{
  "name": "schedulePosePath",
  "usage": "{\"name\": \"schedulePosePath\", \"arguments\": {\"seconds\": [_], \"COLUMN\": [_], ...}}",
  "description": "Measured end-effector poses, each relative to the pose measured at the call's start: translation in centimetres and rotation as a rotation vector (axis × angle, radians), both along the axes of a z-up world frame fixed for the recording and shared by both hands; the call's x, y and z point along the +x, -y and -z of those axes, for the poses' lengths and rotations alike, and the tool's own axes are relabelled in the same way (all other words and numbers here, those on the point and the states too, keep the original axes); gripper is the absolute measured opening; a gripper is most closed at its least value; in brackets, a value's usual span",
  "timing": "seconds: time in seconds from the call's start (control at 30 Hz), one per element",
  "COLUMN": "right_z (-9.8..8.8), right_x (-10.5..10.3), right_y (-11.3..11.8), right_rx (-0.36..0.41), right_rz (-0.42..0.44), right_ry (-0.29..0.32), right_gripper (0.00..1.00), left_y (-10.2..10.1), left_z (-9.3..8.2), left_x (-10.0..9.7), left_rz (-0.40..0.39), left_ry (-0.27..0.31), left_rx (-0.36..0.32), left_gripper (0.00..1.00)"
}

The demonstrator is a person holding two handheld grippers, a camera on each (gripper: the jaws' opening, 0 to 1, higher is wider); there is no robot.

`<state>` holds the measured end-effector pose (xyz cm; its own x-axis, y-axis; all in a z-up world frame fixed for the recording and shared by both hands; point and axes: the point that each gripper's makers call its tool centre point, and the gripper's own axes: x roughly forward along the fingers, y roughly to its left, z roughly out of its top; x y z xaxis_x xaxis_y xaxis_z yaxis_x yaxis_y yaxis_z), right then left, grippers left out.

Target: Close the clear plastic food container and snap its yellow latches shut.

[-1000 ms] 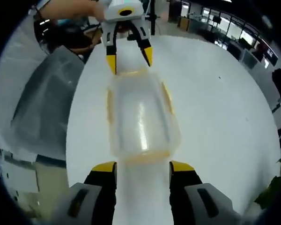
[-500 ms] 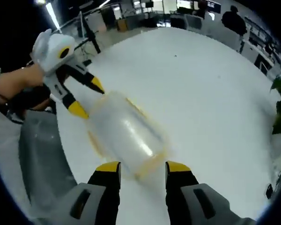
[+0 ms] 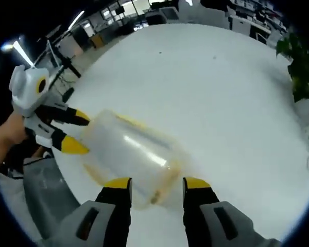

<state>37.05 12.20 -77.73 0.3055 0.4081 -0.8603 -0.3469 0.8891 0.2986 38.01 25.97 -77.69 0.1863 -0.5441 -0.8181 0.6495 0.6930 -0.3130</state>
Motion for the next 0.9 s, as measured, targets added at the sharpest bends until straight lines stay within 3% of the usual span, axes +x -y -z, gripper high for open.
{"name": "schedulePosePath", "arguments": {"seconds": [0.13,0.17,0.57,0.6,0.63,0.67,0.73,0.9], "right_z": [0.1,0.1,0.3,0.7,1.1,1.4,1.3,1.0], "right_x": [0.0,-0.2,0.0,-2.1,-1.0,-1.0,-1.0,-0.7], "right_y": [-0.1,-0.3,-0.4,-0.5,-0.7,-0.6,-0.6,-0.7], "right_rx": [0.018,0.04,0.034,0.07,0.12,0.127,0.081,0.103], "right_rz": [0.012,0.039,0.024,0.062,0.082,0.096,0.059,0.085], "right_ry": [-0.012,-0.041,-0.039,-0.156,-0.099,-0.098,-0.052,-0.056], "right_gripper": [0.37,0.36,0.31,0.3,0.29,0.29,0.3,0.31], "left_y": [0.0,0.0,0.5,0.4,0.1,0.1,0.2,0.2], "left_z": [0.0,0.0,0.3,0.4,0.3,0.4,0.3,0.1], "left_x": [0.1,0.1,0.1,0.2,0.6,0.6,0.7,0.7], "left_rz": [-0.019,-0.018,-0.012,-0.029,-0.037,-0.042,-0.04,-0.037], "left_ry": [-0.012,-0.015,-0.029,-0.047,-0.019,-0.021,-0.011,-0.012], "left_rx": [0.003,0.004,0.012,0.0,-0.002,-0.008,-0.011,-0.027], "left_gripper": [0.42,0.42,0.34,0.34,0.34,0.34,0.34,0.35]}}
